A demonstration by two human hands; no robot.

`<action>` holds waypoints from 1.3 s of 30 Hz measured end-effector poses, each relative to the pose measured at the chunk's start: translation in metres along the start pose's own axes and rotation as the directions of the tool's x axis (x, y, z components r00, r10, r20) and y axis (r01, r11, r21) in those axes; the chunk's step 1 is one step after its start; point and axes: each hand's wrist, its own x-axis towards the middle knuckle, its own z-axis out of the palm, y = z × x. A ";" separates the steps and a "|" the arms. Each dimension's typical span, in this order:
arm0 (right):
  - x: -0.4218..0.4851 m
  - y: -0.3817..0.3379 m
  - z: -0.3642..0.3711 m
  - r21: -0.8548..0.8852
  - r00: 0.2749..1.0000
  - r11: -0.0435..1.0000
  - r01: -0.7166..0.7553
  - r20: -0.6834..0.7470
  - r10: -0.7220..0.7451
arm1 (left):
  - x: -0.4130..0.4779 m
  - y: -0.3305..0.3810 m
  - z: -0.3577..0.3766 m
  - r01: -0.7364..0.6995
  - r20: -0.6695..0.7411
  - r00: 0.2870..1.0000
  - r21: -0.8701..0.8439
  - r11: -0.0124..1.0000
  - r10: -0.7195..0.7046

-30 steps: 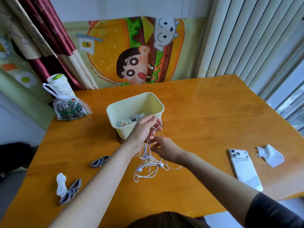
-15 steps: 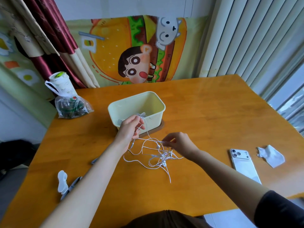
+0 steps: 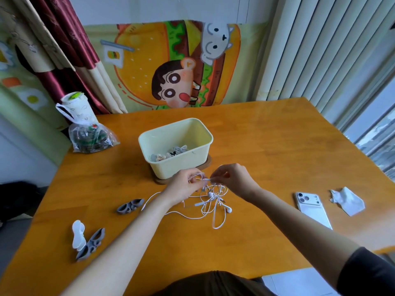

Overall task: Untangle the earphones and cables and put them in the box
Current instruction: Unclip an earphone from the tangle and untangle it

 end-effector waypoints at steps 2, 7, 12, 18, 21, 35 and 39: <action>-0.001 -0.003 -0.001 0.026 1.000 1.000 0.013 0.000 -0.013 | 0.001 -0.003 0.001 -0.044 -0.033 0.998 0.025 0.999 0.044; -0.002 -0.002 -0.008 0.037 1.000 0.999 0.017 0.025 -0.017 | 0.001 -0.004 -0.002 -0.011 -0.100 0.995 -0.044 0.999 0.007; -0.001 -0.005 -0.005 -0.064 0.999 0.997 0.042 0.025 -0.041 | 0.000 0.003 0.001 0.014 -0.137 0.990 -0.073 0.997 -0.024; -0.005 -0.013 0.005 0.014 0.997 0.997 0.081 0.009 -0.081 | 0.000 0.013 -0.005 0.013 -0.225 0.973 -0.179 0.984 -0.054; -0.004 -0.014 0.005 0.027 0.996 0.997 0.067 -0.066 -0.066 | -0.001 0.013 -0.005 -0.005 -0.260 0.965 -0.165 0.986 -0.038; -0.008 -0.016 0.005 -0.370 0.997 0.929 0.006 0.076 0.024 | 0.001 0.017 -0.014 0.061 -0.288 0.937 -0.418 0.907 -0.196; 0.002 -0.010 0.002 -0.251 0.997 0.968 -0.021 0.067 0.039 | -0.004 0.021 -0.022 0.042 -0.174 0.978 -0.388 0.921 -0.118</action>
